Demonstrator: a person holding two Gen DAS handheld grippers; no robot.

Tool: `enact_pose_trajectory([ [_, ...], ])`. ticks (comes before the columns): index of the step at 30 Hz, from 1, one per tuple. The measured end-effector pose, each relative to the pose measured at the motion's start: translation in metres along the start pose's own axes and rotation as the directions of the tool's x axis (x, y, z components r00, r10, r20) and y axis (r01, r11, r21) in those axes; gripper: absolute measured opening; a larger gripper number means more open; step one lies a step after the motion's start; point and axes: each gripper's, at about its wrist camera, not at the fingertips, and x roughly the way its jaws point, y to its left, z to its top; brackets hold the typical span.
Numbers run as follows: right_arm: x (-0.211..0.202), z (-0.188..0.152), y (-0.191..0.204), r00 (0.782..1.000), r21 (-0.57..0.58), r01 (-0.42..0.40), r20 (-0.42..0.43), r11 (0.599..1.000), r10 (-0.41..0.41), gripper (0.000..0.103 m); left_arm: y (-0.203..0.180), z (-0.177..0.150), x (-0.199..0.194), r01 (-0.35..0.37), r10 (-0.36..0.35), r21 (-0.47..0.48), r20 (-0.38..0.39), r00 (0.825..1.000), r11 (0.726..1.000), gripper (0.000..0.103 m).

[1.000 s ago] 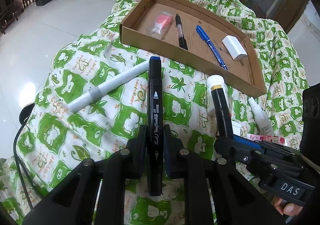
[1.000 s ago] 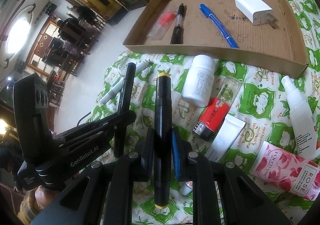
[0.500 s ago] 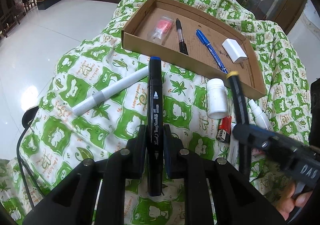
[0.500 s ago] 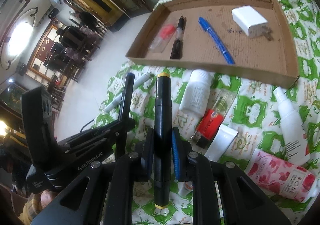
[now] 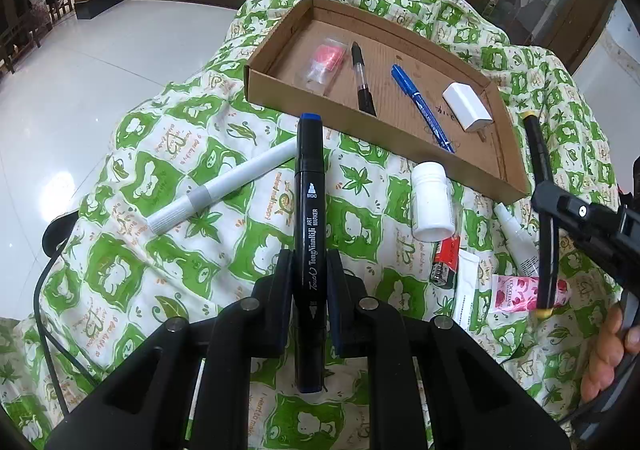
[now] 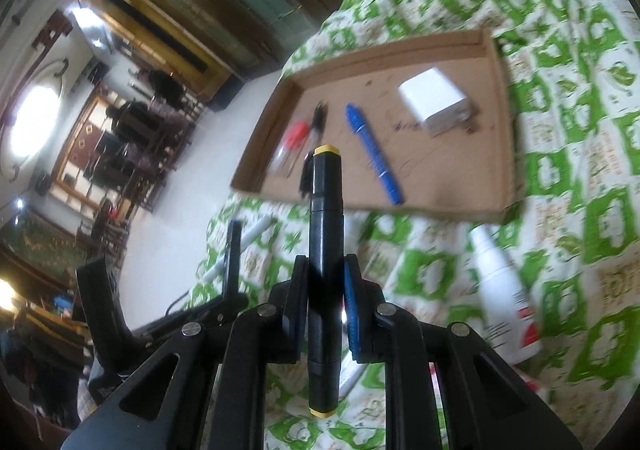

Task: Organize rigid objects
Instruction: 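Lift both markers and carry them toward the tray, then lower both markers into the tray beside the pens and open both grippers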

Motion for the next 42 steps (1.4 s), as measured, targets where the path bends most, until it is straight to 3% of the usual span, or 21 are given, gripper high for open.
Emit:
enact_pose_trajectory([
  [9,-0.006,0.009,-0.014,1.000,0.057,-0.011,0.026,0.998,0.010,0.015,-0.007,0.002,-0.009,-0.048,0.047,0.039,0.044,0.998,0.998,0.013],
  [15,-0.007,0.014,-0.020,1.000,0.047,-0.019,0.025,0.999,0.018,0.015,-0.022,0.011,-0.022,-0.129,0.116,0.110,0.114,0.987,0.986,0.013],
  [23,-0.006,0.025,-0.021,1.000,0.024,-0.006,0.027,1.000,0.006,0.015,-0.043,0.024,-0.030,-0.143,0.115,0.179,0.154,0.981,0.974,0.013],
  [28,0.002,0.034,-0.022,1.000,0.010,-0.027,-0.002,1.000,0.027,0.015,-0.054,0.033,-0.025,-0.125,0.098,0.199,0.142,0.985,0.972,0.013],
  [34,0.023,0.053,-0.026,0.998,-0.053,0.006,-0.067,0.999,-0.009,0.015,-0.059,0.052,-0.013,-0.059,0.045,0.172,0.084,0.995,0.983,0.013],
  [42,0.060,0.081,-0.045,0.990,0.006,0.012,-0.138,1.000,-0.011,0.015,-0.077,0.089,0.015,0.030,-0.032,0.148,0.010,0.999,0.989,0.013],
])
